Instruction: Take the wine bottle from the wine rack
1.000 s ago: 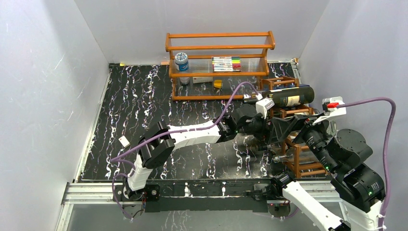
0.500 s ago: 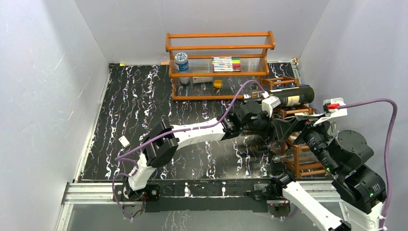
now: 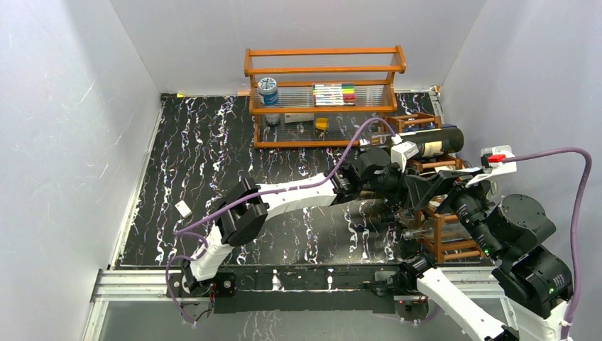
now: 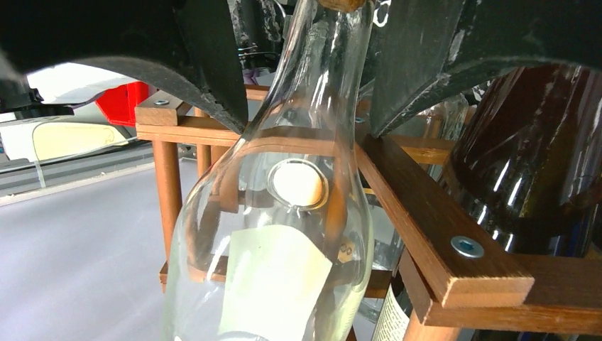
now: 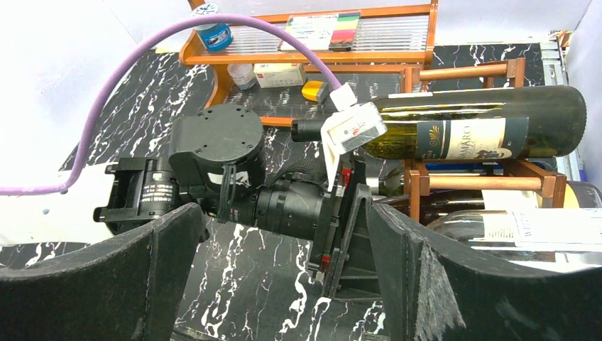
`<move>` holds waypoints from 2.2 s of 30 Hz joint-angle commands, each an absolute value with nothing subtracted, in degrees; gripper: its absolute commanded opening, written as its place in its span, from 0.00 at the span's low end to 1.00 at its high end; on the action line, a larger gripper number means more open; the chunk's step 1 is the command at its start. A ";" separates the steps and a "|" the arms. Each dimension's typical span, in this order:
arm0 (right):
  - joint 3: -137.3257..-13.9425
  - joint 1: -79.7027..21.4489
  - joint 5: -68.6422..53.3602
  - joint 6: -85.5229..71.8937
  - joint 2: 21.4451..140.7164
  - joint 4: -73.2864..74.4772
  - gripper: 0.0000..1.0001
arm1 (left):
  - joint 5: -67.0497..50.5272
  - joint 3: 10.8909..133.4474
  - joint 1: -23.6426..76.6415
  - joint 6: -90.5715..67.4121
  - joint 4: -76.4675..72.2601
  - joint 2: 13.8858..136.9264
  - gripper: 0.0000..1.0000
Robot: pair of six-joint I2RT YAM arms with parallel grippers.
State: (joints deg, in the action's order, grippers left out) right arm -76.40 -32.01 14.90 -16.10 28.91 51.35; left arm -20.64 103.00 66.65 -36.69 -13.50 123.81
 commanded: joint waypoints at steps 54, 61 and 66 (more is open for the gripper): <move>-81.37 -32.34 16.44 -14.21 29.08 49.83 0.98 | -30.54 97.54 64.33 -56.73 -28.05 116.81 0.00; -81.65 -32.33 16.20 -14.24 29.51 49.14 0.98 | -31.76 99.23 64.17 -60.58 -29.99 116.75 0.00; -81.74 -32.34 16.00 -14.20 29.86 49.13 0.98 | -32.86 96.74 63.51 -66.06 -37.11 116.67 0.00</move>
